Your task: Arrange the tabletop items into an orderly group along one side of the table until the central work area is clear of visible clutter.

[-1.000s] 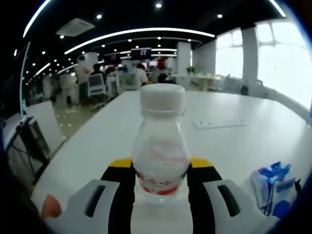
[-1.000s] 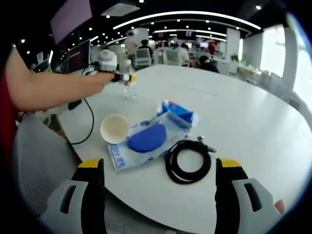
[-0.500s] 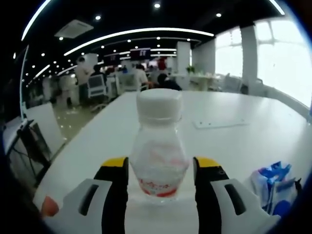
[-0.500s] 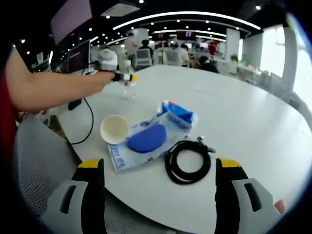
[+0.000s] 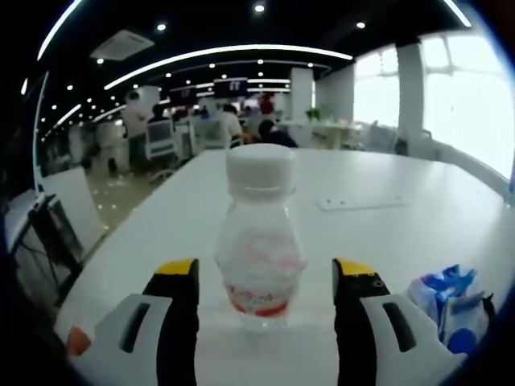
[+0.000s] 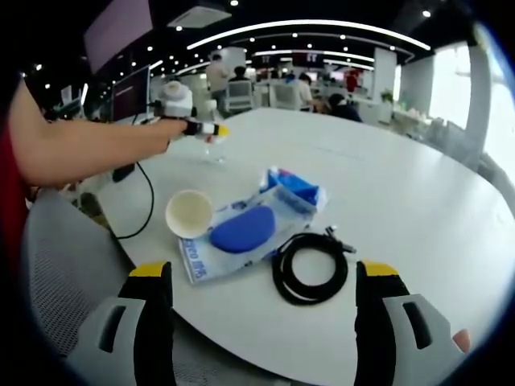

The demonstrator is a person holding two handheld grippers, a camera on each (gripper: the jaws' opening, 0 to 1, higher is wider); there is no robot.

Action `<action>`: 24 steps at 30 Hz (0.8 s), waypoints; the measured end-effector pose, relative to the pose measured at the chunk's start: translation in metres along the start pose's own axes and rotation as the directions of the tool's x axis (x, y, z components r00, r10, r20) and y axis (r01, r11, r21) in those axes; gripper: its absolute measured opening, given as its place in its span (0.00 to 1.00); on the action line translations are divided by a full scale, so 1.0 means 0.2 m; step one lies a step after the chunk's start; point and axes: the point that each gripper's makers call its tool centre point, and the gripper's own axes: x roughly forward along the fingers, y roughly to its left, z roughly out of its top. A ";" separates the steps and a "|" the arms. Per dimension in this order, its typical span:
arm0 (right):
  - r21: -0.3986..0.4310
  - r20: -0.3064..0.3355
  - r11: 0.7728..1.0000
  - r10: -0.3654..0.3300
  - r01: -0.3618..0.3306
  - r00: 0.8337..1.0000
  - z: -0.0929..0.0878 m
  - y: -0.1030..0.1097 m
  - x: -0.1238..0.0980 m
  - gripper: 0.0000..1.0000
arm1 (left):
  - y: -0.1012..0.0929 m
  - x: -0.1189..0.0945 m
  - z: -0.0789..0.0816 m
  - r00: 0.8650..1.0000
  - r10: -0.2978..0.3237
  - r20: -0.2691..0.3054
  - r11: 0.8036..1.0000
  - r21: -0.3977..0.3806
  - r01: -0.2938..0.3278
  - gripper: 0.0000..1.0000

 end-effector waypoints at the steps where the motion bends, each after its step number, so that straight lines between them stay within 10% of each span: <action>1: -0.001 0.001 1.000 0.000 0.000 1.000 0.00 0.00 0.00 0.94 | 0.00 0.00 0.00 1.000 -0.003 0.000 1.000 -0.001 0.003 0.64; 24: -0.007 0.015 1.000 0.001 -0.001 1.000 0.01 -0.01 0.00 0.94 | -0.05 -0.12 -0.02 0.999 -0.053 -0.001 0.997 0.052 0.053 0.62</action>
